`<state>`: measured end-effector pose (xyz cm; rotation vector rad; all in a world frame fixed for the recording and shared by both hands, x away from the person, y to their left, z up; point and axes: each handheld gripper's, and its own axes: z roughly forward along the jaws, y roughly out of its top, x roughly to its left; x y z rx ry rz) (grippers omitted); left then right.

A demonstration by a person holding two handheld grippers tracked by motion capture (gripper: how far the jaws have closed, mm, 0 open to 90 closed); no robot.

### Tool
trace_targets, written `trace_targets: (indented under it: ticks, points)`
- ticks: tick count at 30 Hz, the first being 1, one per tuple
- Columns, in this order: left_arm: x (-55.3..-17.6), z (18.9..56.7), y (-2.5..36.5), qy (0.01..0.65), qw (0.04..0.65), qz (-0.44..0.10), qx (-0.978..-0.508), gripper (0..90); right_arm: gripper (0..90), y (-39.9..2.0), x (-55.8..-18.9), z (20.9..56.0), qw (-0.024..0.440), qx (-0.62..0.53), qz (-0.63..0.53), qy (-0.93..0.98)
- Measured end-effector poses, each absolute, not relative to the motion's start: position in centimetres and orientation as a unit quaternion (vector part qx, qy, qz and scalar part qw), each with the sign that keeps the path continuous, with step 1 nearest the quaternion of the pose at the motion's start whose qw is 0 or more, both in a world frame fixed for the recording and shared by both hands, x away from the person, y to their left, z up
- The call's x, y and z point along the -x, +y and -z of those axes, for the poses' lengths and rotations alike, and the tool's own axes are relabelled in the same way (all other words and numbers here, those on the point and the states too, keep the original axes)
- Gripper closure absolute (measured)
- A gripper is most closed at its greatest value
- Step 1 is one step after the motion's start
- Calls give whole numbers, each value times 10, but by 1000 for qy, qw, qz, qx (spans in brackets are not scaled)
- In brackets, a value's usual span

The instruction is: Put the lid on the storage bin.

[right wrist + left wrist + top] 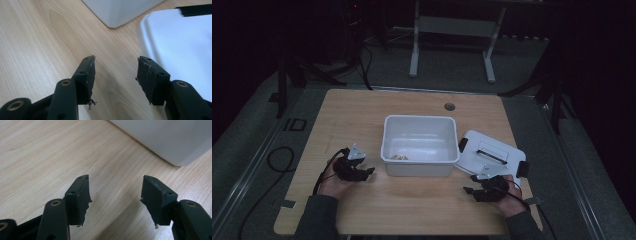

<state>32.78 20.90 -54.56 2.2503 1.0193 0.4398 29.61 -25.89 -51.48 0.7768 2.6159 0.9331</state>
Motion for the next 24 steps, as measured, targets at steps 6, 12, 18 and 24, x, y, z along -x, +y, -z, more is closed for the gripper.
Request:
trace_targets:
  ticks: [6, 12, 18, 24]
  points:
    - [-327, 549, 211, 387, 315, -161, -852, 407, 515, -270, -299, 500, 144, -267, -299, 905]
    - [-327, 552, 211, 384, 322, -155, -851, 413, 528, -283, -306, 486, 170, -276, -265, 908]
    - [-328, 553, 212, 386, 329, -149, -849, 411, 529, -294, -311, 470, 188, -276, -252, 908]
    - [-328, 554, 213, 386, 334, -148, -847, 410, 558, -300, -318, 458, 201, -274, -237, 910]
